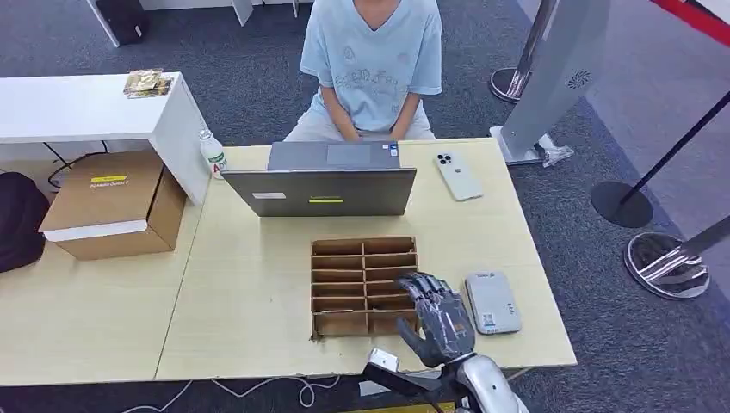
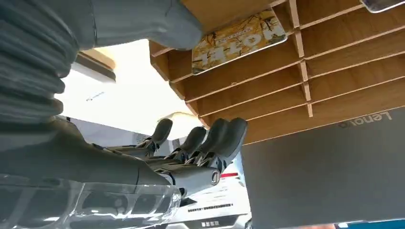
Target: Pass the card to the sensor for recognition and then transmit it.
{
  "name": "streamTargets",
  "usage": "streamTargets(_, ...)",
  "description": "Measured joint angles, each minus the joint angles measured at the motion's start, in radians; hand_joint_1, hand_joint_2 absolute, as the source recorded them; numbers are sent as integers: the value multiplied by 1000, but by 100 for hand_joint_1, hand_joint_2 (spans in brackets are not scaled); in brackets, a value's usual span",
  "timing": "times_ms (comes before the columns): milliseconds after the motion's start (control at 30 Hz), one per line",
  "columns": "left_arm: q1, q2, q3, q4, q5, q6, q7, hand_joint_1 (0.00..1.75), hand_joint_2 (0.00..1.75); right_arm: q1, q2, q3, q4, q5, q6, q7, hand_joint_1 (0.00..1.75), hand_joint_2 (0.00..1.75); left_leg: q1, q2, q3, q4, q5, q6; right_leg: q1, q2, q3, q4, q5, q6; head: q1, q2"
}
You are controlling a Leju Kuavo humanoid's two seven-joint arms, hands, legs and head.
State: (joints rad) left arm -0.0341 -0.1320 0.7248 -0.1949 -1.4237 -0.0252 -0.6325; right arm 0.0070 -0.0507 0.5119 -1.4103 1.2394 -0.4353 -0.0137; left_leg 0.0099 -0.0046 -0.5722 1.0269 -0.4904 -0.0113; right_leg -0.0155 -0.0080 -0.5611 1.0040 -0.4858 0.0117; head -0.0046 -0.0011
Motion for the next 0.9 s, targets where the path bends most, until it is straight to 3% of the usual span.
streamTargets(467, 1, -1, 0, 0, 1, 0, -5, 0, 175, -7, 13, 0, 10, 3, 0, 0, 63, 175, 0, 0, 0, 0, 0, 0, 0, 0, 0, 0, 0, 0, 0, 0)
streamTargets(700, 1, -2, 0, 0, 1, 1, -7, 0, 175, -7, 13, 0, 10, 24, -3, 8, 47, 175, 0, 0, 0, 0, 0, 0, 0, 0, 0, 0, 0, 0, 0, 0)
streamTargets(900, 2, -3, 0, 0, 1, 1, -9, 0, 175, -4, 13, 0, 10, 34, -4, 14, 47, 175, 0, 0, 0, 0, 0, 0, 0, 0, 0, 0, 0, 0, 0, 0)
